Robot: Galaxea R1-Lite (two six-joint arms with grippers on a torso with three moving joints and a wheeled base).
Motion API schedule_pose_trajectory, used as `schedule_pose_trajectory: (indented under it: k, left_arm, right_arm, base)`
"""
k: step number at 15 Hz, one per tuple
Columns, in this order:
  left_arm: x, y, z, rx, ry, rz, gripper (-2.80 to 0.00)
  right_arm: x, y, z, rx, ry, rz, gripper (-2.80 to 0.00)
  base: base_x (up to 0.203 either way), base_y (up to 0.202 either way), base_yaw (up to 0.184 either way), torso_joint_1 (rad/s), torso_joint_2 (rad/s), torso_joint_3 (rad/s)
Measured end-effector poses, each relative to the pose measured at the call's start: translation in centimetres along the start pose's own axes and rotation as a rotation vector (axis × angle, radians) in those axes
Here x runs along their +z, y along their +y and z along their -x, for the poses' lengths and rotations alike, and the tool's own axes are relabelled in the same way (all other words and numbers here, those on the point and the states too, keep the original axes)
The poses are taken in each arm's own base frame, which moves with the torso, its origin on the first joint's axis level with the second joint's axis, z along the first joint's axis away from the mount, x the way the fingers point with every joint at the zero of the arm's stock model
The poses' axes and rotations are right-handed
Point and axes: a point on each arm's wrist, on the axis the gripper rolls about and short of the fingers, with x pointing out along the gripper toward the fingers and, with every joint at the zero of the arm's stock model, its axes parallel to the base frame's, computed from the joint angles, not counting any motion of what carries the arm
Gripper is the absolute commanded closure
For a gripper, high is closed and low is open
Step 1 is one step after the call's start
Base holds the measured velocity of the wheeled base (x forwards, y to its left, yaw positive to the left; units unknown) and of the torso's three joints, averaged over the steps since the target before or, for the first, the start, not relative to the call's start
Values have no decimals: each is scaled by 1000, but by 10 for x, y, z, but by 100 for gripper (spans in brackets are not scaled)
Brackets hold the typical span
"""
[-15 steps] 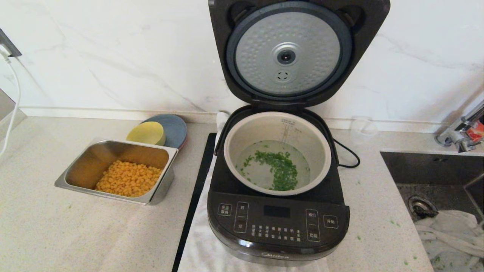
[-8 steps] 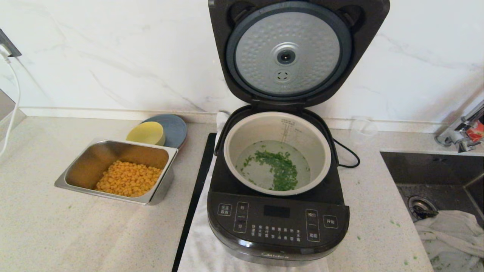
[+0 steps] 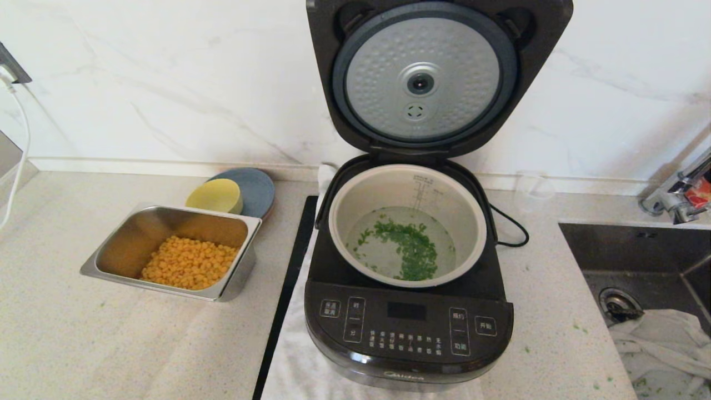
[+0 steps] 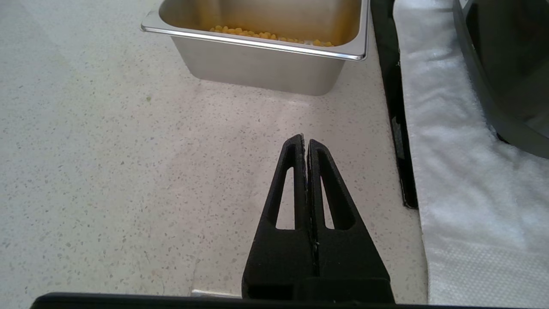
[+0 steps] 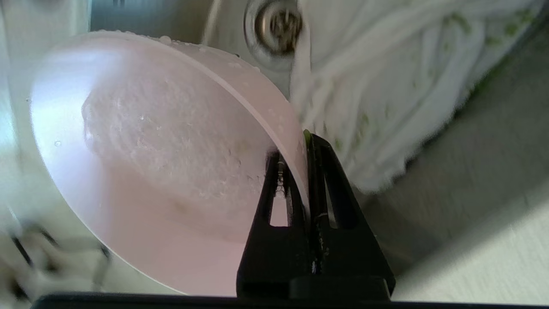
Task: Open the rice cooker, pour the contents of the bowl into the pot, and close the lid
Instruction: Fill a bowl with water from the tap, then pour the water from the bowl into the rice cooker
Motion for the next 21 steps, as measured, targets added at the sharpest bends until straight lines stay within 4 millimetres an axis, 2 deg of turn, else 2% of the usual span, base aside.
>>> schedule_pose_trajectory:
  k: [4, 7, 9, 15, 19, 21]
  left_arm:
    - [0, 0, 0, 0, 0, 0, 0]
    - [0, 0, 0, 0, 0, -1, 0]
    - [0, 0, 0, 0, 0, 0, 0]
    - [0, 0, 0, 0, 0, 0, 0]
    - [0, 0, 0, 0, 0, 0, 0]
    - [0, 0, 0, 0, 0, 0, 0]
  right_arm:
    - [-47, 31, 31, 11, 69, 144, 0]
    - [-90, 66, 57, 53, 90, 257, 0]
    - [-127, 97, 76, 75, 120, 368, 0]
    - [-226, 167, 135, 196, 165, 652, 0]
    - [-268, 207, 183, 301, 98, 781, 0]
    - [-283, 224, 196, 339, 73, 817, 0]
  base:
    - [0, 0, 0, 0, 0, 0]
    - [0, 0, 0, 0, 0, 0]
    - [0, 0, 0, 0, 0, 0]
    - [0, 0, 0, 0, 0, 0]
    - [0, 0, 0, 0, 0, 0]
    - [0, 0, 0, 0, 0, 0]
